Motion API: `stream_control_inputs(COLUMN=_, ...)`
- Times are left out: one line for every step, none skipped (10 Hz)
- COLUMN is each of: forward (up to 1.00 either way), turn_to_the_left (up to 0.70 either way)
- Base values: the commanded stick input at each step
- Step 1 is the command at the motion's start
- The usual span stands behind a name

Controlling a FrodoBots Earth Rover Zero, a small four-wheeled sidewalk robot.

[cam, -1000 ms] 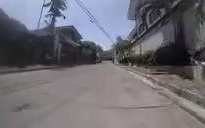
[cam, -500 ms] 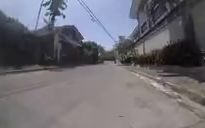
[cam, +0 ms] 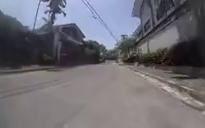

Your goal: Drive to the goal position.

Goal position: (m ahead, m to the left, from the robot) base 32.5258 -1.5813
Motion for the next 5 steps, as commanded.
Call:
stream_control_inputs(forward=1.00, turn_to_the_left=0.00)
stream_control_inputs(forward=1.00, turn_to_the_left=0.00)
stream_control_inputs(forward=1.00, turn_to_the_left=0.00)
stream_control_inputs(forward=1.00, turn_to_the_left=0.00)
stream_control_inputs(forward=1.00, turn_to_the_left=0.00)
